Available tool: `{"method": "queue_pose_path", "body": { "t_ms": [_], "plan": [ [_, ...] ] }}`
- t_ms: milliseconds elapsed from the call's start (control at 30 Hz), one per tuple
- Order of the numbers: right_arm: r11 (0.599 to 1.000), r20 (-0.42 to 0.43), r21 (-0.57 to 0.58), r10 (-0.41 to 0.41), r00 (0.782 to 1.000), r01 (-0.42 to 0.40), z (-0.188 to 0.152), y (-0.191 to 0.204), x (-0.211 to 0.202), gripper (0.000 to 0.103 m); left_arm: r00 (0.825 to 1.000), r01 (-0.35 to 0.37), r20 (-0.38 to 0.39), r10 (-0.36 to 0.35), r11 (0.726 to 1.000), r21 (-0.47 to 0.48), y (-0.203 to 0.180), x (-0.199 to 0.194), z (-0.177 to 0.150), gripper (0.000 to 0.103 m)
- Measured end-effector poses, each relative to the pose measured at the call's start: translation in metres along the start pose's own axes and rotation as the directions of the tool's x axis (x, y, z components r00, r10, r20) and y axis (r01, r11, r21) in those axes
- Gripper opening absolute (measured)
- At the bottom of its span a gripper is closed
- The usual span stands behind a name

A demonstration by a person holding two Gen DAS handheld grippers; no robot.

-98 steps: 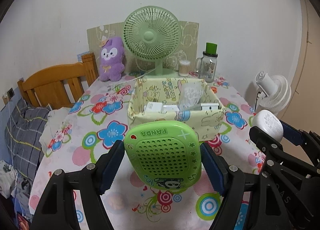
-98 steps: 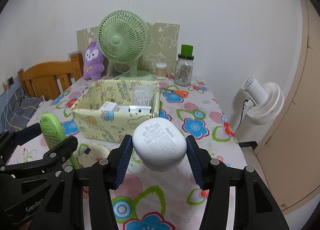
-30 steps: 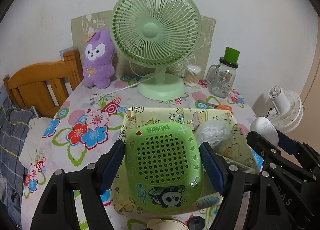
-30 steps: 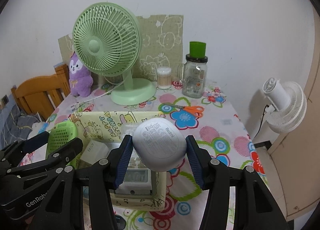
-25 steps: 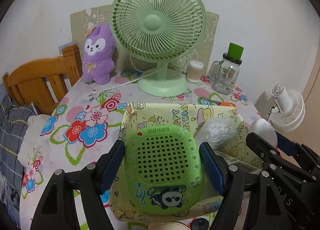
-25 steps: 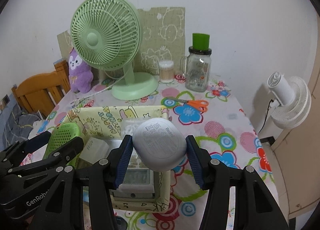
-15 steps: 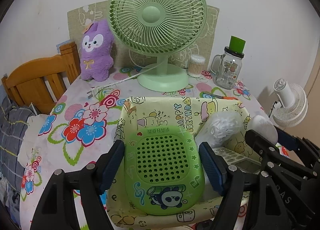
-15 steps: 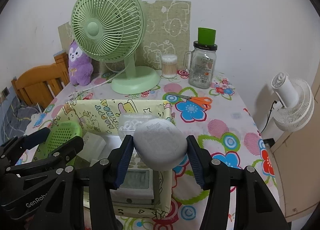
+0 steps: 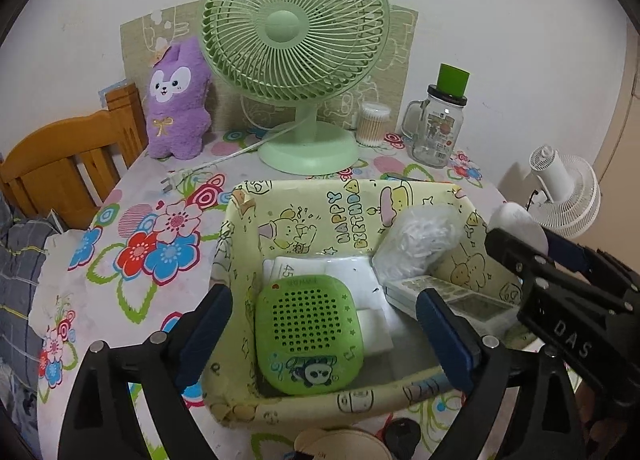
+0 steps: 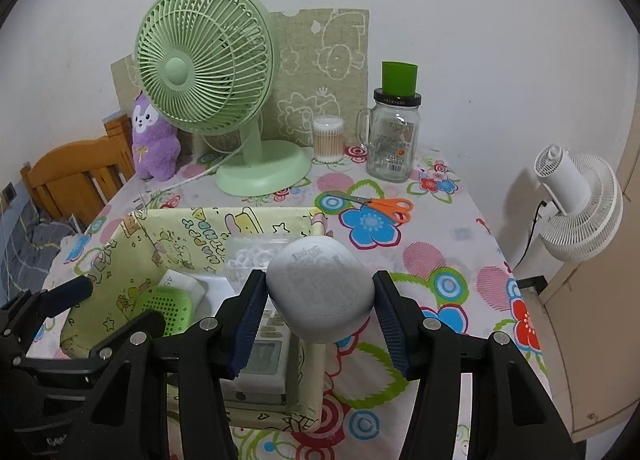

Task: Organize rigid objects
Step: 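Lower the speaker and earbud case into the yellow box and open both tools, then lift both open tools out of the box and back away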

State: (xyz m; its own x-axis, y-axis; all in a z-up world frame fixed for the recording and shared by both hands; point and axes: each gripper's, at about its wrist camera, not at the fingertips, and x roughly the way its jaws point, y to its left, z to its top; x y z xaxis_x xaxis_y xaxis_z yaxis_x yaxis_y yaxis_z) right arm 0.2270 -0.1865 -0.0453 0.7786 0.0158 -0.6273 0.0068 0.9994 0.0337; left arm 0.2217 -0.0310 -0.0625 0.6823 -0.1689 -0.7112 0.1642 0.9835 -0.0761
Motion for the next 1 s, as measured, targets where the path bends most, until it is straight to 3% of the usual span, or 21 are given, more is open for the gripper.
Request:
{"method": "queue_pose_path", "body": {
  "t_ms": [67, 233, 467, 667, 833, 1000],
  "plan": [
    [1.0, 0.005, 0.003, 0.008, 1.0, -0.009, 0.001, 0.001, -0.002, 0.058, 1.0, 0.006, 0.006, -0.007, 1.0, 0.023, -0.003, -0.008, -0.003, 0.102],
    [0.998, 0.008, -0.024, 0.058, 0.998, -0.058, 0.001, 0.014, -0.008, 0.058, 0.994, -0.095, 0.062, 0.09, 0.992, 0.079, -0.007, -0.022, -0.01, 0.103],
    [0.989, -0.045, -0.09, 0.11, 0.993, -0.114, -0.006, 0.047, 0.0, 0.058, 0.996, -0.093, -0.004, 0.093, 0.995, 0.026, 0.013, -0.01, -0.014, 0.103],
    [0.982, -0.093, -0.047, 0.177, 0.98, -0.182, -0.011, 0.056, 0.01, 0.058, 0.997, -0.076, -0.009, 0.076, 0.997, 0.015, 0.018, -0.008, -0.019, 0.103],
    [0.983, -0.101, -0.024, 0.177, 0.979, -0.18, -0.011, 0.056, 0.012, 0.058, 0.998, -0.064, -0.011, 0.064, 0.998, 0.006, 0.02, -0.008, -0.018, 0.103],
    [0.99, -0.098, -0.014, 0.14, 0.985, -0.142, -0.011, 0.054, 0.012, 0.074, 0.998, -0.062, -0.013, 0.062, 0.998, 0.005, 0.02, -0.008, -0.018, 0.103]
  ]
}}
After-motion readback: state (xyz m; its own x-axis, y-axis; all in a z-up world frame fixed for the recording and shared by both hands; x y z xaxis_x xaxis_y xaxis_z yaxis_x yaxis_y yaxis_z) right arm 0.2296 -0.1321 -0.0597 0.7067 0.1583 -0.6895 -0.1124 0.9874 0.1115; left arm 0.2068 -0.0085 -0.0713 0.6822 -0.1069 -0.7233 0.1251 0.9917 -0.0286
